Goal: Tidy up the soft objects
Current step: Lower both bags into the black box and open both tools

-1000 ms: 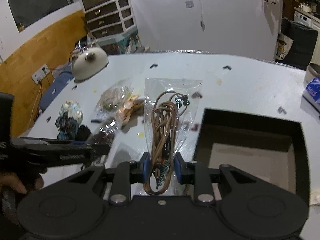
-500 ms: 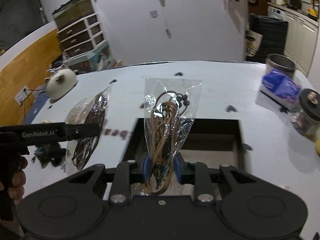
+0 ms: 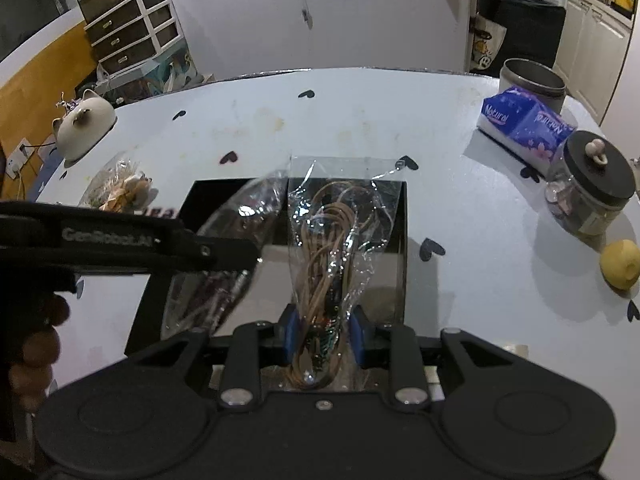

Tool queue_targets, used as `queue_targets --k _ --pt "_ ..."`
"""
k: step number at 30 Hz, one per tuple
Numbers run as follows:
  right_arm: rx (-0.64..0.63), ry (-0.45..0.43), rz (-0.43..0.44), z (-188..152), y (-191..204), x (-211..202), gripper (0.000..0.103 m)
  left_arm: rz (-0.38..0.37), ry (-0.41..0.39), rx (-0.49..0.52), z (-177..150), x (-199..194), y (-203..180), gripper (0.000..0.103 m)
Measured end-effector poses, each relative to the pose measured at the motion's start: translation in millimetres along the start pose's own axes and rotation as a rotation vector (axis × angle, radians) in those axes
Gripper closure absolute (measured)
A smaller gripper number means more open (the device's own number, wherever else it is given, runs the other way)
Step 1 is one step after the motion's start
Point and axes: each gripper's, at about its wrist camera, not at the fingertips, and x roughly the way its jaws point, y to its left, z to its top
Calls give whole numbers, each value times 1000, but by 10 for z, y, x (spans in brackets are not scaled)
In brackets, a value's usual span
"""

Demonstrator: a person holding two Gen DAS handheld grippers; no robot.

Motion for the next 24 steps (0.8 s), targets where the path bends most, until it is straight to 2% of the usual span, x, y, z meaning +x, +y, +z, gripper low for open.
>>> queue_targets --k 1,4,5,8,13,15,17,18,21,24 --pt "3 -2 4 5 -24 7 70 0 6 -15 -2 25 18 72" --pt "5 -18 25 24 -85 -3 53 10 20 -50 -7 113 58 72" --pt "4 -26 31 28 -96 -19 52 16 27 -56 -4 136 74 72" --pt "2 -40 34 33 -138 -61 52 50 66 -58 0 257 70 72" --pt "6 -58 24 23 -211 -154 53 53 95 -45 -15 429 2 71" --pt "14 -64 21 15 -251 -184 53 50 99 -40 -14 494 -31 60" --pt "24 -66 15 6 -284 -205 53 35 100 -42 -30 532 -47 41" --pt "29 -68 13 1 -301 -214 53 28 102 -40 -35 543 -56 39" --pt "47 -71 7 -16 -347 -241 53 20 95 -35 -45 526 -63 39" --pt "63 -76 10 -29 -382 -275 54 22 92 -34 -47 489 -47 45"
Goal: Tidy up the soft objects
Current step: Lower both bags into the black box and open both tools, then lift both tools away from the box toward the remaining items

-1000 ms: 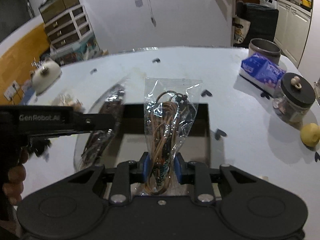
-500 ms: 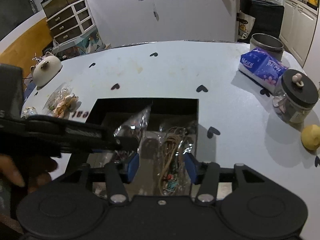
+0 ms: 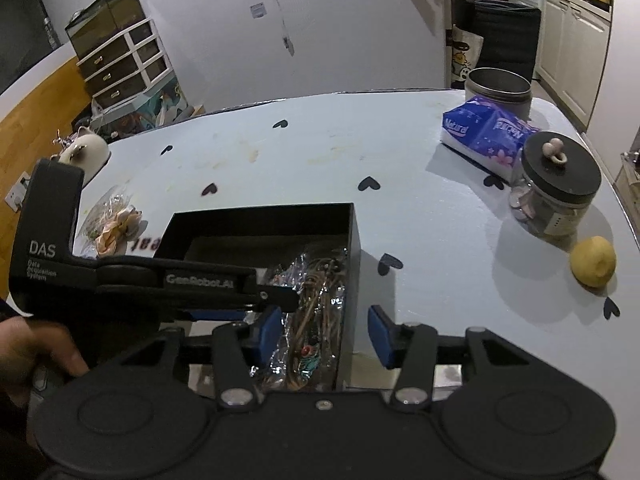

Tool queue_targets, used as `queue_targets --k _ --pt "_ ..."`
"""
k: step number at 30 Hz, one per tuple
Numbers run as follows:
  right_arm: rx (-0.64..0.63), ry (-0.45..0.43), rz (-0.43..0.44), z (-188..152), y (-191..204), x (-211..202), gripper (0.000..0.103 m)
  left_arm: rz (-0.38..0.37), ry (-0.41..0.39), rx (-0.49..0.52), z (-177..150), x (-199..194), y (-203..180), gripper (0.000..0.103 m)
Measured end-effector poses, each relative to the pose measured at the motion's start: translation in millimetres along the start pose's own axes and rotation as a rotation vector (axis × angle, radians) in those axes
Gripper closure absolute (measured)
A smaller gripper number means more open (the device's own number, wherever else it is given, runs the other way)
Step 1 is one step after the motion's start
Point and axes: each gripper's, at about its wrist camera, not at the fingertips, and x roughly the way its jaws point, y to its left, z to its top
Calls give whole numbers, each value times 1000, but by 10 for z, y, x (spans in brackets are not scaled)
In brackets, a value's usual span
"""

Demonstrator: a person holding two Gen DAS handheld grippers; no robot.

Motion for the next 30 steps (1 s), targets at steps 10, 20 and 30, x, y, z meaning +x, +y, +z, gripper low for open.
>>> queue_targets --k 10,20,30 --pt "29 -11 -2 -45 -20 -71 56 32 -18 52 -52 -200 8 48" --pt "49 -93 -29 -127 15 -305 48 85 -133 173 -176 -712 -130 34" --pt "30 -168 -43 -250 134 -561 37 130 -241 222 -409 -1155 -140 18"
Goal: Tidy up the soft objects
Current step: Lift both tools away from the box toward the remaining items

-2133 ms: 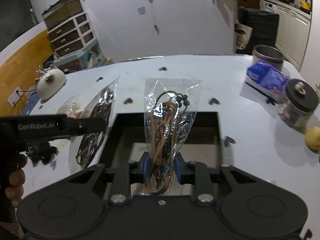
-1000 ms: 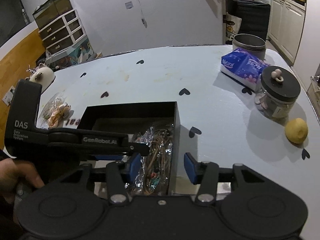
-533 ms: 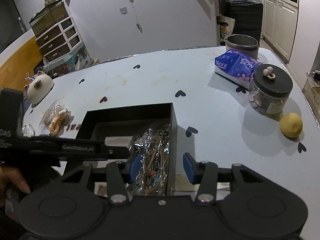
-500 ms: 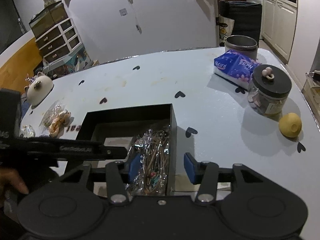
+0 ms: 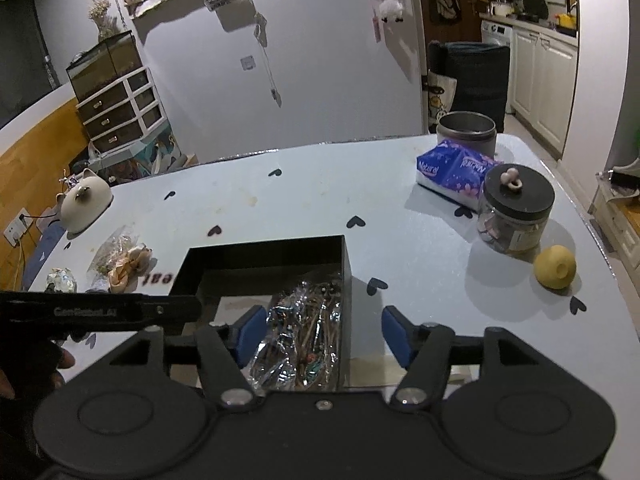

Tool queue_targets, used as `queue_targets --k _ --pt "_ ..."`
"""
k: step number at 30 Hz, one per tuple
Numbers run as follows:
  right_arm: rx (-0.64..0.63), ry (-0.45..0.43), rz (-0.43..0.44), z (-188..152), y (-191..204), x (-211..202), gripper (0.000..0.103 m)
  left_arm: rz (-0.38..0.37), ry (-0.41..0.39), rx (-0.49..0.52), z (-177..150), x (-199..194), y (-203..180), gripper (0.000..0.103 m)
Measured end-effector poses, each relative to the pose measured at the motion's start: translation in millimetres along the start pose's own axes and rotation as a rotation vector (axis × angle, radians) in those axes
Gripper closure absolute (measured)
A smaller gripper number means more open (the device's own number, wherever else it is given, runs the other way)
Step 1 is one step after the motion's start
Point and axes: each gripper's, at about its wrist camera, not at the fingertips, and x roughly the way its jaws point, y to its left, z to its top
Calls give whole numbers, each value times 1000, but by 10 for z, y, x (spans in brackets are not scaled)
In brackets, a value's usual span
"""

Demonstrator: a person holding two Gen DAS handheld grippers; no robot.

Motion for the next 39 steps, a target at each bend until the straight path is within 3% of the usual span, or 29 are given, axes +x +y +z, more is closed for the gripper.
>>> queue_targets --k 14,24,31,39 --pt "-38 -124 -38 -107 146 -312 20 72 -162 33 -166 -500 187 0" --pt "-57 -184 -106 -161 286 -392 0 73 -212 86 -252 -644 344 0" --pt "-59 -243 -128 -186 441 -417 0 75 -234 86 -223 -724 541 0" --pt "-35 -244 -146 -198 778 -324 0 106 -231 98 -140 -879 950 0"
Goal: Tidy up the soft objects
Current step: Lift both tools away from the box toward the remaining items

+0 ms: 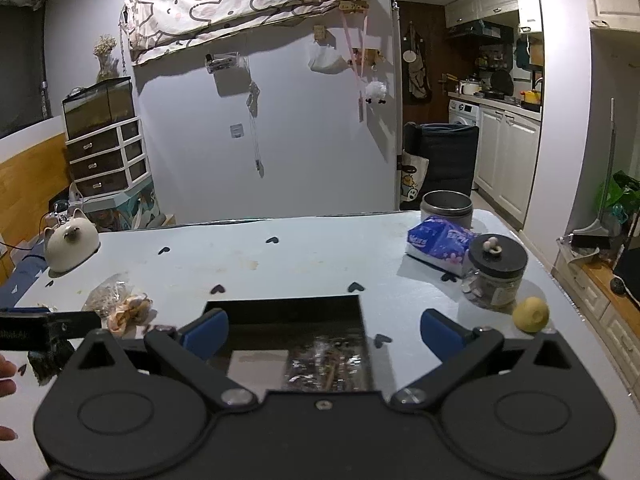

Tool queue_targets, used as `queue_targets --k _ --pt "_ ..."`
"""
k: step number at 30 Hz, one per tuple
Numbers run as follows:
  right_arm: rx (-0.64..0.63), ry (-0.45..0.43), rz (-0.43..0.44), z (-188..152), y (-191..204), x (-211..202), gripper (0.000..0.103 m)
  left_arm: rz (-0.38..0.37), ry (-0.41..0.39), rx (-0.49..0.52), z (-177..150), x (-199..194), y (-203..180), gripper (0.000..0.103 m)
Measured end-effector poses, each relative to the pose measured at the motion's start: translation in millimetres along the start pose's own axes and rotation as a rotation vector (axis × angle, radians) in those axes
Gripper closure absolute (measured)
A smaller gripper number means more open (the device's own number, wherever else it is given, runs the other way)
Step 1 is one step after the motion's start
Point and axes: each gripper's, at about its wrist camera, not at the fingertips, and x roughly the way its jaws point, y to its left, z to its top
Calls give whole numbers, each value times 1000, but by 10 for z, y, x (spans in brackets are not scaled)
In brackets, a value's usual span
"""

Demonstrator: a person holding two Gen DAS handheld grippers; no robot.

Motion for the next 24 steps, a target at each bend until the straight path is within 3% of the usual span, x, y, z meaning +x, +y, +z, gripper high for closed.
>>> queue_targets --k 24 --pt "-5 -18 24 -99 1792 230 0 59 -27 1 158 -250 1793 0"
